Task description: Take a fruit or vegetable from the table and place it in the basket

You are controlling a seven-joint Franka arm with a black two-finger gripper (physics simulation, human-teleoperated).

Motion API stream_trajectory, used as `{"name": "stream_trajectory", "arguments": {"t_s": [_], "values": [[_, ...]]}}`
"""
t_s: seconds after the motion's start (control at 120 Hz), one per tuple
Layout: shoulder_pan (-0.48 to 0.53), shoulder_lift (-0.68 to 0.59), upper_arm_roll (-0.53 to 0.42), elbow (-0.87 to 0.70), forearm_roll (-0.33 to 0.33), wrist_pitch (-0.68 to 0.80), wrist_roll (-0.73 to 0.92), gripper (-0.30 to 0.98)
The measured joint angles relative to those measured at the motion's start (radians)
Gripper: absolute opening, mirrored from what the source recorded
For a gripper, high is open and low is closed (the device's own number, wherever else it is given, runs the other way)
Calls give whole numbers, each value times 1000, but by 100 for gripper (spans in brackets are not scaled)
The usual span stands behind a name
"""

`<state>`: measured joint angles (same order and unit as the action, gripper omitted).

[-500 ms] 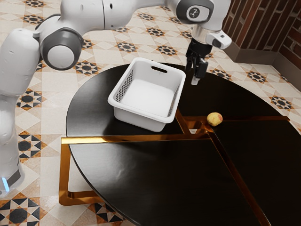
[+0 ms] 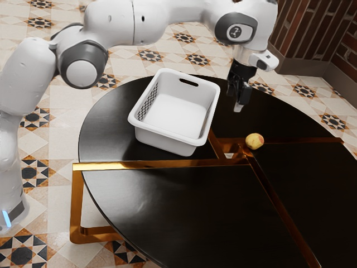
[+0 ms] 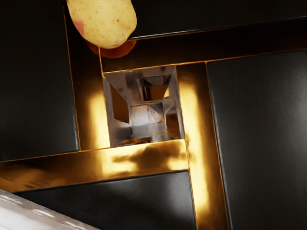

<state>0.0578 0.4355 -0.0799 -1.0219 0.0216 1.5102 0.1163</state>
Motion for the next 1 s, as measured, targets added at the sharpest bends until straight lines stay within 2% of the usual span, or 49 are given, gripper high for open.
{"name": "stream_trajectory", "arguments": {"t_s": [0.192,0.417,1.0], "values": [[12,162,15,45,-15,226,-10,69],[14,237,16,92,-33,387,-14,69],[13,343,14,78,-79,478,-21,69]]}}
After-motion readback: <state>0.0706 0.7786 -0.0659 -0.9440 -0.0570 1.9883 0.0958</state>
